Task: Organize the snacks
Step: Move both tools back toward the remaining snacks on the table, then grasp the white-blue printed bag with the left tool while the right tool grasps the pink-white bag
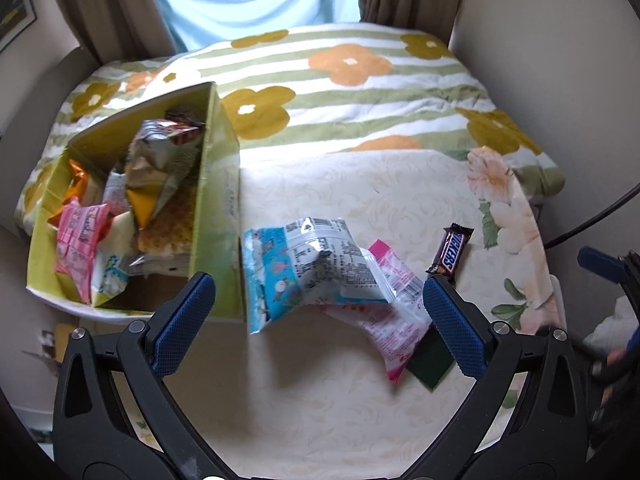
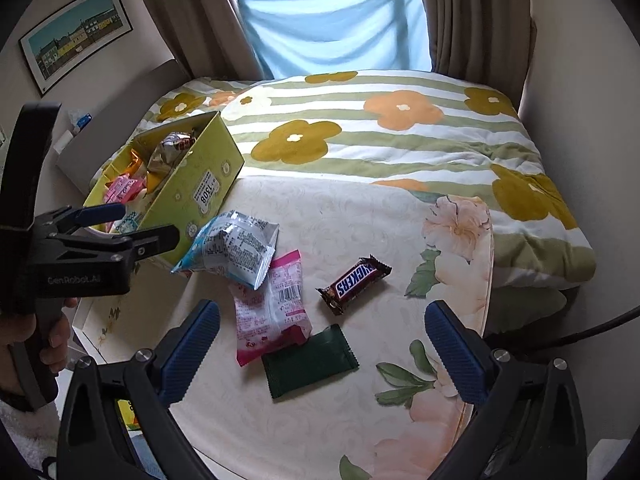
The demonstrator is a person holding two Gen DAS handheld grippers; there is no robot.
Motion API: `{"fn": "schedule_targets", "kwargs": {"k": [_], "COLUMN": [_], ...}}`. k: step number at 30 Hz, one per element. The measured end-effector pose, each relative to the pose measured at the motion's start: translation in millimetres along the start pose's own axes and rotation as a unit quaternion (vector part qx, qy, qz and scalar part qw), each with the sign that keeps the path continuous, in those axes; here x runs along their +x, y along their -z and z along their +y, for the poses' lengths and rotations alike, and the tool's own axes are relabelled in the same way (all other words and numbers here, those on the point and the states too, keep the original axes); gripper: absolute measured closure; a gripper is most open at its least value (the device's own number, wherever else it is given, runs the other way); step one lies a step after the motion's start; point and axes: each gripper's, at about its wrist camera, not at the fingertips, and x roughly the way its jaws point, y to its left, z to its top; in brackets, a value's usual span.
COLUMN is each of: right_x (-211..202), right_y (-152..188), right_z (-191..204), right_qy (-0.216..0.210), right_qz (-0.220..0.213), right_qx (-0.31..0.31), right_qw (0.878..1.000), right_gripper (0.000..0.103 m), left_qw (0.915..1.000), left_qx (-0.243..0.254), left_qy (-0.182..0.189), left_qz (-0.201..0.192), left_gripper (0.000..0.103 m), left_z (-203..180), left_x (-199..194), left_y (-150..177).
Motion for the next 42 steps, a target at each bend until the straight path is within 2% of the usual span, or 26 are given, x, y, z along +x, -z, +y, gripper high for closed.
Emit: {"fn": "schedule_targets", "kwargs": {"k": [5, 11, 17, 21, 24, 25, 28, 30, 36, 42], "right_x": [28, 64, 89, 98, 102, 103, 108, 111, 111, 112], "right_y": [18, 30, 31, 30, 28, 28, 26, 25, 24, 21], "right_z": [0, 2, 13, 13, 12, 11, 7, 6, 4, 10], "right_qy": [-0.014, -0.034, -0.058, -0.070, -0.074, -0.074, -0.076, -0.075, -0.078, -0.082], "right_qz": [0.019, 0.029, 0.033, 0.038, 0.038, 0.038, 0.041, 0.044, 0.043, 0.043], "right_qx": [-0.013, -0.031, -0.044, -0.040, -0.041, -0.041, -0.038, -0.035, -0.032, -0.038], "right_qw": [1.000, 0.999, 0.997, 0.996, 0.996, 0.996, 0.996, 0.996, 0.995, 0.995], "right_gripper": [0.001, 0.001, 0.001, 0.001, 0.001, 0.001, 0.001, 0.001, 0.001, 0.001], "left_qw": [0.9986, 0.9950, 0.9911, 0.9915, 0.9858, 0.9848, 0.9866, 0.9869, 0.9876, 0.9898], "left_qx": [0.013, 0.034, 0.056, 0.041, 0.076, 0.084, 0.076, 0.073, 0.078, 0.069], "left_qy": [-0.019, -0.048, -0.077, -0.067, -0.105, -0.107, -0.100, -0.101, -0.092, -0.078], "left_qz": [0.048, 0.081, 0.094, 0.104, 0.107, 0.107, 0.104, 0.102, 0.101, 0.097], "left_gripper": [0.000, 0.000, 0.000, 0.000, 0.006, 0.007, 0.015, 0.025, 0.035, 0.038], "left_z": [-19, -28, -30, -21, -22, -22, -16, -11, -7, -4], "left_x": [51, 99, 125, 137, 144, 146, 146, 147, 143, 136], "left_y": [-13, -14, -14, -13, -4, -2, -4, -6, -7, -9]}}
